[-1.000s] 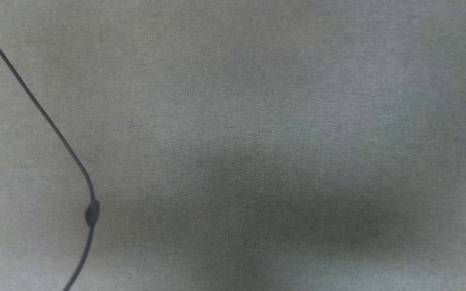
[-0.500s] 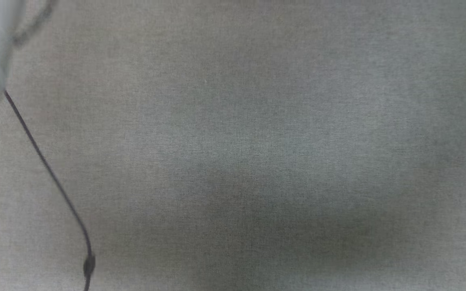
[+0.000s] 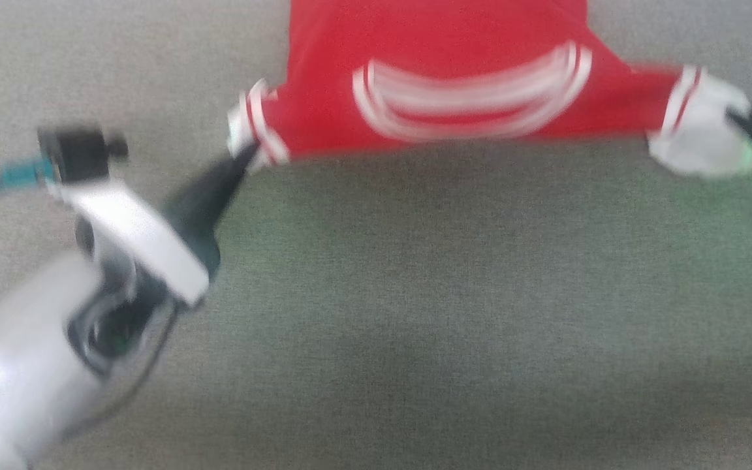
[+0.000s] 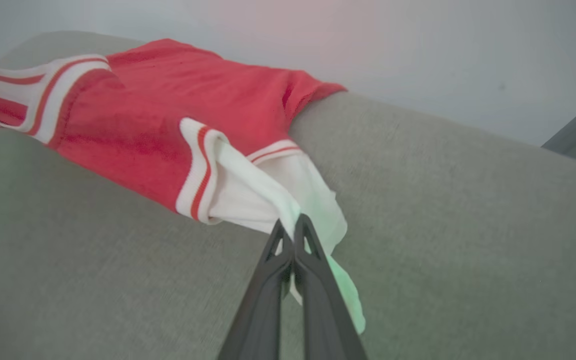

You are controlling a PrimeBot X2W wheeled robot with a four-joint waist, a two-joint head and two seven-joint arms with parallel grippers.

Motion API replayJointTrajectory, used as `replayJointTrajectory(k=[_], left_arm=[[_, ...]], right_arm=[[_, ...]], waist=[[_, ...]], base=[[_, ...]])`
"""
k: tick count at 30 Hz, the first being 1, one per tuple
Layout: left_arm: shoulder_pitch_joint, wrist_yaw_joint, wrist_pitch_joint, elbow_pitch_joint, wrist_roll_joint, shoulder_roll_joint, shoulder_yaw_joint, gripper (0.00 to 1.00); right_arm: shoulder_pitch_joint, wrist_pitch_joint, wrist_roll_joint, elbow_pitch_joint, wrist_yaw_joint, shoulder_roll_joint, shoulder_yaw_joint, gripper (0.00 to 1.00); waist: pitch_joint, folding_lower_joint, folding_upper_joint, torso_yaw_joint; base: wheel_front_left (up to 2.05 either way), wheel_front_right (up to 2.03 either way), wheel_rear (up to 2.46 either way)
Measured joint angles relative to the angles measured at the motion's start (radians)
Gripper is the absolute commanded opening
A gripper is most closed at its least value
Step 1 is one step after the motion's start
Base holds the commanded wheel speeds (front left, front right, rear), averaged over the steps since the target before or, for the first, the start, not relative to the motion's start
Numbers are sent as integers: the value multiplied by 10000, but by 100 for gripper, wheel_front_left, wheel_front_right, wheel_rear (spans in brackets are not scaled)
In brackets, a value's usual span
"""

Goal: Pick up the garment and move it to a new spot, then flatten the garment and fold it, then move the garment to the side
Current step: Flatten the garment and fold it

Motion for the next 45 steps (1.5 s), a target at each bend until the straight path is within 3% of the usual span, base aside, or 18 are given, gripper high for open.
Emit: replayJointTrajectory(k=[9, 22, 26, 35, 43, 45], left_arm=[[2870, -2, -669, -989, -63, 564, -602, 0], [5056, -2, -794, -2013, 86, 1632, -867, 0], [5233, 0, -794, -1910, 224, 1662, -899, 0], [4774, 23, -67, -182, 888, 378, -1620, 0], [4609, -56, -146, 713, 1005, -121, -1751, 0], [4609, -77, -213, 771, 1020, -150, -1762, 0]], right_arm=[[2850, 533, 943, -2817, 0, -1887, 437, 0], [5088, 1310, 1613, -4976, -2, -2901, 717, 0], [5337, 1049, 1603, -4834, -2, -2763, 717, 0], [5523, 1225, 1133, -3064, 0, -1120, 688, 0], [5519, 1101, 543, -2462, 13, -531, 591, 0], [5518, 855, 169, -2500, 13, -500, 522, 77]], waist=[[-639, 0, 0, 28], [-863, 0, 0, -94], [-862, 0, 0, -66], [-881, 0, 0, -42], [-878, 0, 1, -122], [-905, 0, 1, -163]], base=[[0, 0, 0], [0, 0, 0], [0, 0, 0], [0, 0, 0], [0, 0, 0], [0, 0, 0]])
